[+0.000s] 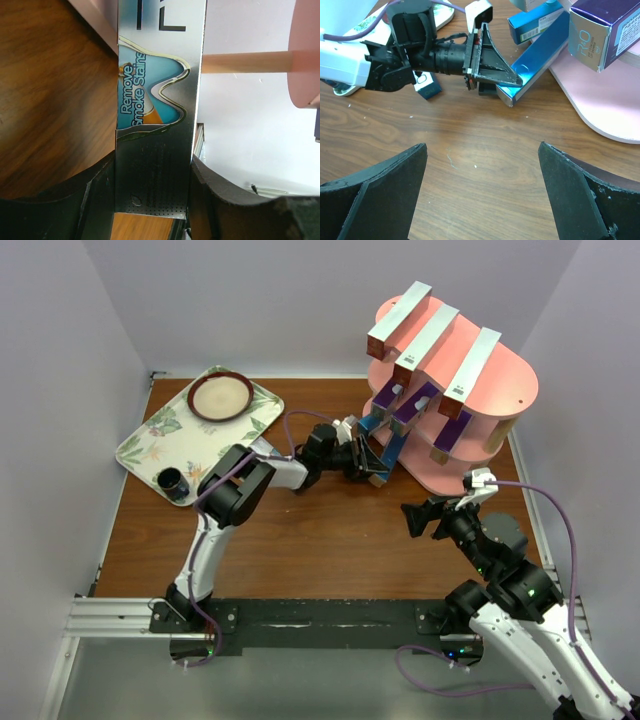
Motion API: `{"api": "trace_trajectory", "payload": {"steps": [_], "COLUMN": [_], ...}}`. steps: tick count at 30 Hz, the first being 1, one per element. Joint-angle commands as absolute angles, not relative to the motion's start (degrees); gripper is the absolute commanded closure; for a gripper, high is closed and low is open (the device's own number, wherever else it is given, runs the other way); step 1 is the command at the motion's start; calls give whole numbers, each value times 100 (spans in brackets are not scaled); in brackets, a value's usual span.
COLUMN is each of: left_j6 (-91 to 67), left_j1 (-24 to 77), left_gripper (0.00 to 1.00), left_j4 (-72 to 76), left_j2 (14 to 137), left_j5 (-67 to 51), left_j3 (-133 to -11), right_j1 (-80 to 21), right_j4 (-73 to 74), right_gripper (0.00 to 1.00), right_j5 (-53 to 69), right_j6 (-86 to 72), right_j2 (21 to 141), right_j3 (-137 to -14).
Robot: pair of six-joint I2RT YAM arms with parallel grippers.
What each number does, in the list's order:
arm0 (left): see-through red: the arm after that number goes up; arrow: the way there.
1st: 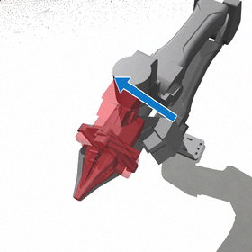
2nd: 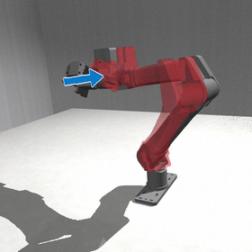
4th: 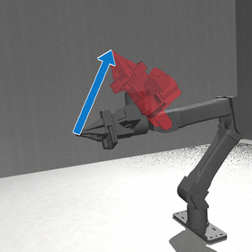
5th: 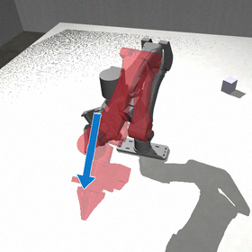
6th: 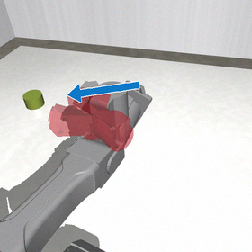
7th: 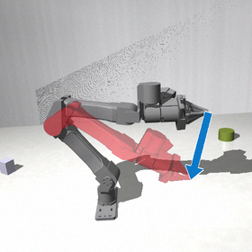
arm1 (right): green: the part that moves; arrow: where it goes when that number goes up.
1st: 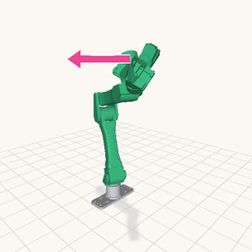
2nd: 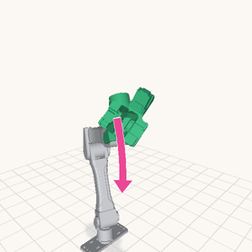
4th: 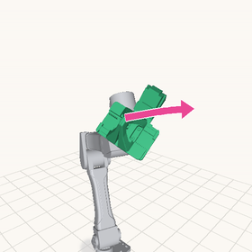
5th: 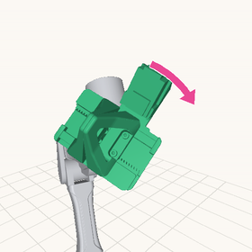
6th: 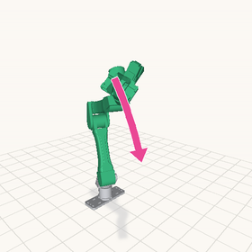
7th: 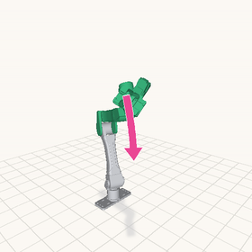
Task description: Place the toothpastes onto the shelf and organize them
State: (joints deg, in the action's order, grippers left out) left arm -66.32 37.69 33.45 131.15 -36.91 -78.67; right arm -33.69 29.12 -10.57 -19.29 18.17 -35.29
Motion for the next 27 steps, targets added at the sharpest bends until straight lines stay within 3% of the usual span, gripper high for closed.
{"api": "trace_trajectory", "payload": {"steps": [1, 15, 27], "left_j6": [-6908, -7198, -7242], "left_j1": [3841, 3876, 3867], "left_gripper": [52, 45, 23], "left_j4": [3885, 3604, 3393], "left_j2": [13175, 13588, 13623], "left_j5": [-3621, -3577, -3595], "left_j3": [-8252, -8815, -8983], "right_j1": [-3357, -3357, -3366], "right_j4": [2786, 2812, 2804], "right_gripper": [3, 3, 3], "right_j5": [-1020, -1028, -1020], "right_j6": [-1863, -1872, -1872], "right_j2": [1793, 1723, 1705], "right_j3": [-3524, -3498, -3498]}}
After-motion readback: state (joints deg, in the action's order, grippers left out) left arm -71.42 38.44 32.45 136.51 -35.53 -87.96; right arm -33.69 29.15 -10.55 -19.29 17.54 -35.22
